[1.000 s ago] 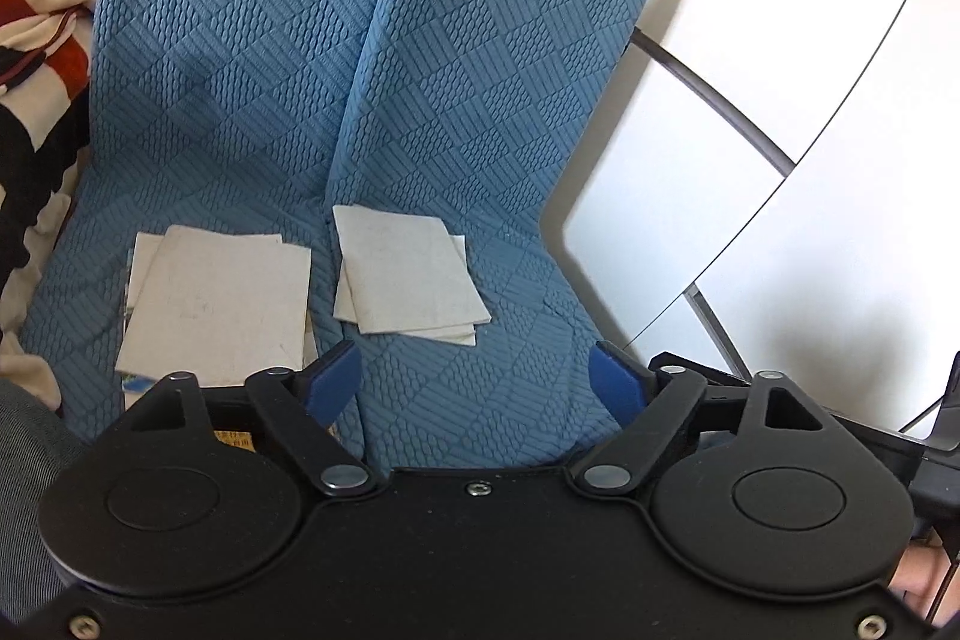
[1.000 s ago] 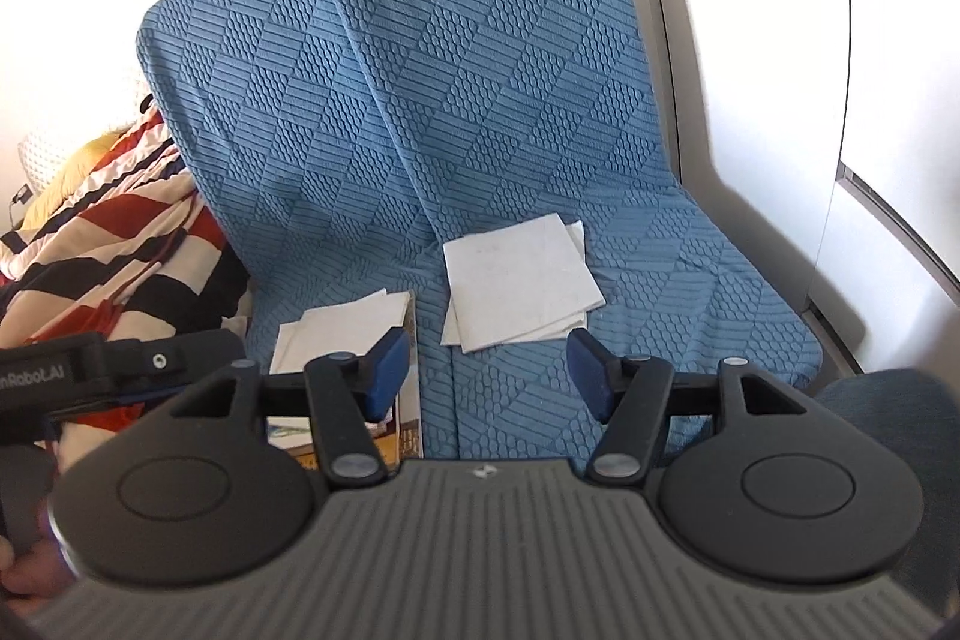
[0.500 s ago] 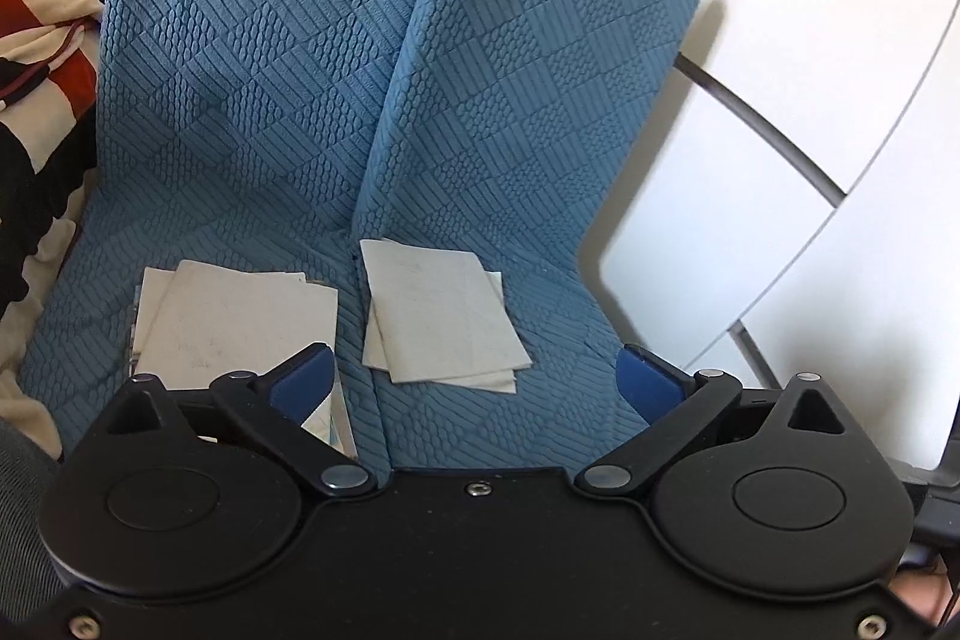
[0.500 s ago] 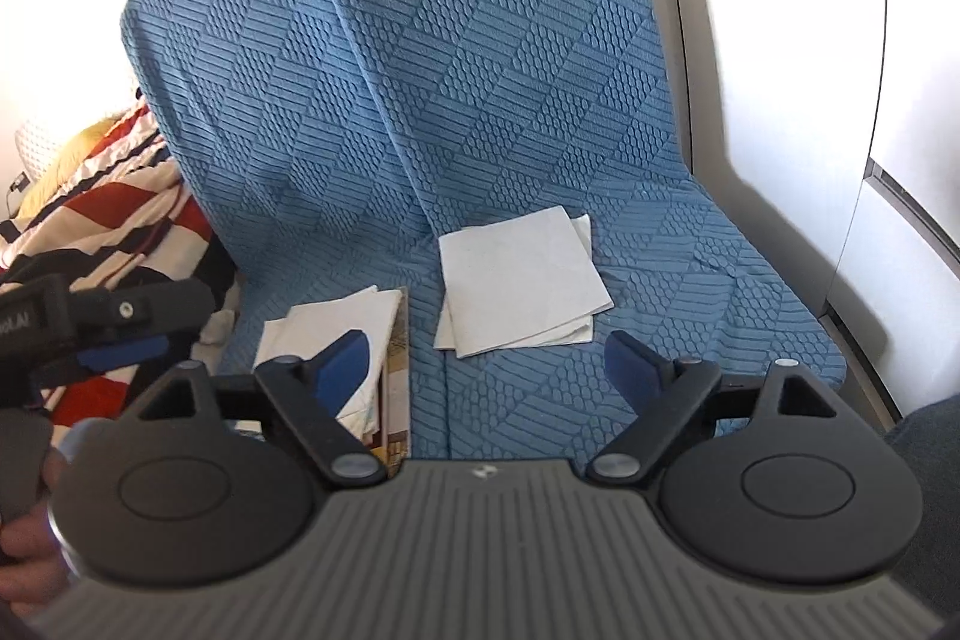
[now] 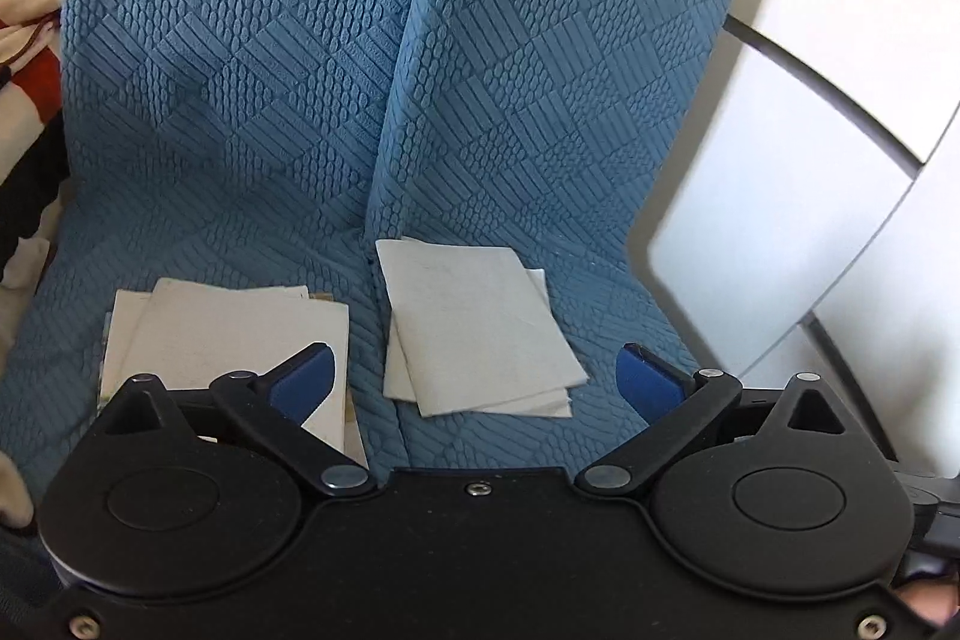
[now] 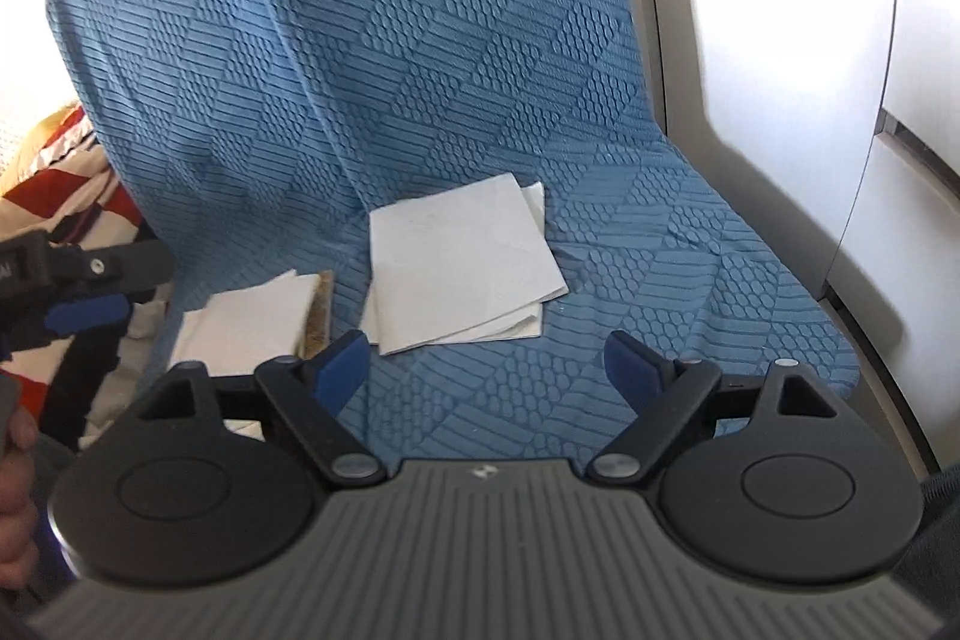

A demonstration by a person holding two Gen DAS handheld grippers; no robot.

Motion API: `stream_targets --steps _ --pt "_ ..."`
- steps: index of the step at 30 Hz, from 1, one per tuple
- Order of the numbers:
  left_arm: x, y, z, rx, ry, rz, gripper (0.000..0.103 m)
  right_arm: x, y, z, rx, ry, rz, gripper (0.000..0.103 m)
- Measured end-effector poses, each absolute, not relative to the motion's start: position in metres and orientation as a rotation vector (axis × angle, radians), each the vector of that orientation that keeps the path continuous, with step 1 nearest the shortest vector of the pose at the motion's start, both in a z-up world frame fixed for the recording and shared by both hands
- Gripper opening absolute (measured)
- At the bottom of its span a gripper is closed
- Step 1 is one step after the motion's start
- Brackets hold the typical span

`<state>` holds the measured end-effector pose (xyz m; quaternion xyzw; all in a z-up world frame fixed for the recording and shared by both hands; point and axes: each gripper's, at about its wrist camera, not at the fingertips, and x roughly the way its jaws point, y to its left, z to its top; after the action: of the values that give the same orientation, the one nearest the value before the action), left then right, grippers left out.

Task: Organize objects
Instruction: 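Move both tools toward the remaining white paper pile on the cover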

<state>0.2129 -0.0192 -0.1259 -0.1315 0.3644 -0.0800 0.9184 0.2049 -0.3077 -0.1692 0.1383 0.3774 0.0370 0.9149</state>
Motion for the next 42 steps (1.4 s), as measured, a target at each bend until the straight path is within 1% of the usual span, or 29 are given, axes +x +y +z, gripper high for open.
stream_targets --steps 7,10,13,15,16,19,21,22,24,26,27,30,32,33,34,35,40,42 --pt "0.253 -0.011 -0.162 -0.341 0.807 -0.178 0.100 0.230 -0.317 -0.186 0.303 0.811 0.088 0.087" --pt "0.267 -0.007 -0.177 -0.350 0.830 -0.188 0.096 0.244 -0.322 -0.193 0.331 0.838 0.091 0.087" --pt "0.285 -0.002 -0.195 -0.391 0.876 -0.204 0.090 0.260 -0.326 -0.200 0.363 0.860 0.103 0.086" --pt "0.295 -0.001 -0.204 -0.412 0.906 -0.206 0.082 0.271 -0.329 -0.205 0.383 0.886 0.095 0.086" --pt "0.300 0.000 -0.208 -0.419 0.914 -0.211 0.081 0.277 -0.329 -0.207 0.387 0.897 0.094 0.086" --pt "0.314 0.001 -0.221 -0.448 0.957 -0.223 0.069 0.296 -0.327 -0.215 0.380 0.934 0.102 0.086" --pt "0.323 0.002 -0.231 -0.466 0.994 -0.223 0.055 0.310 -0.328 -0.222 0.412 0.964 0.103 0.082" --pt "0.326 0.003 -0.237 -0.479 1.013 -0.231 0.053 0.318 -0.329 -0.227 0.426 0.982 0.099 0.080" --pt "0.333 0.004 -0.248 -0.519 1.055 -0.248 0.043 0.329 -0.329 -0.234 0.449 1.008 0.095 0.080" --pt "0.338 0.005 -0.258 -0.550 1.090 -0.259 0.039 0.342 -0.331 -0.243 0.485 1.035 0.099 0.076" --pt "0.340 0.006 -0.263 -0.555 1.105 -0.257 0.038 0.347 -0.330 -0.247 0.488 1.047 0.093 0.072" --pt "0.347 0.007 -0.276 -0.585 1.144 -0.258 0.037 0.360 -0.323 -0.256 0.460 1.066 0.085 0.070" --pt "0.351 0.007 -0.286 -0.605 1.179 -0.260 0.031 0.366 -0.317 -0.260 0.448 1.068 0.100 0.068" --pt "0.352 0.006 -0.290 -0.609 1.197 -0.257 0.029 0.368 -0.314 -0.262 0.439 1.072 0.104 0.065" --pt "0.352 0.005 -0.294 -0.605 1.208 -0.259 0.028 0.370 -0.311 -0.265 0.430 1.079 0.106 0.058" --pt "0.352 0.003 -0.296 -0.594 1.214 -0.264 0.028 0.373 -0.309 -0.268 0.425 1.089 0.107 0.055" --pt "0.355 -0.001 -0.300 -0.550 1.232 -0.247 0.027 0.379 -0.303 -0.283 0.458 1.128 0.132 0.050" --pt "0.355 -0.005 -0.302 -0.526 1.247 -0.243 0.028 0.381 -0.302 -0.288 0.471 1.138 0.135 0.049"
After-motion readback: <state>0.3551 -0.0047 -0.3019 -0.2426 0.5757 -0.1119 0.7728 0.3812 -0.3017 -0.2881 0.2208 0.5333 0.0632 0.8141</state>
